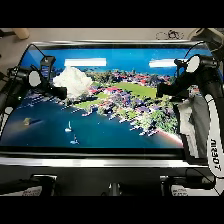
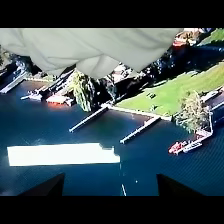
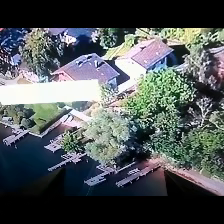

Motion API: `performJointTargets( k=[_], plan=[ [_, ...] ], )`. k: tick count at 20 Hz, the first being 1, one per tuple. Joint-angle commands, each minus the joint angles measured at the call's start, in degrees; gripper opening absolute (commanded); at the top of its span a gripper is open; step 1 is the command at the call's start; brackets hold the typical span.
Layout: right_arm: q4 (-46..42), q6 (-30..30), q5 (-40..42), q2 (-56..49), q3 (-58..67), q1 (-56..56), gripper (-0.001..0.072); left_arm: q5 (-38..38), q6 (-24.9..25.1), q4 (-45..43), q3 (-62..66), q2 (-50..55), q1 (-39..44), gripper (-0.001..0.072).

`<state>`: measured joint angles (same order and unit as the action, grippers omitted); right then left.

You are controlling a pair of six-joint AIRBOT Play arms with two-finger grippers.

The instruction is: Fold the shirts.

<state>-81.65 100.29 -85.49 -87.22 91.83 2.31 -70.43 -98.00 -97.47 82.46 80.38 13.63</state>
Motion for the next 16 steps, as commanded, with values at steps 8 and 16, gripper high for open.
performJointTargets(
  k=[8, 16],
  plan=[
    [0.02, 0.00, 0.00, -0.04, 0.07, 0.07, 0.0670, 0.00, 0.00, -0.02, -0.02, -0.02, 0.04, 0.0716],
    [0.37, 1.09, 2.19, -0.04, 0.07, 0.07, 0.0669, 8.94, -3.15, 0.17, -0.02, 0.42, 0.02, 0.0720]
  ],
)
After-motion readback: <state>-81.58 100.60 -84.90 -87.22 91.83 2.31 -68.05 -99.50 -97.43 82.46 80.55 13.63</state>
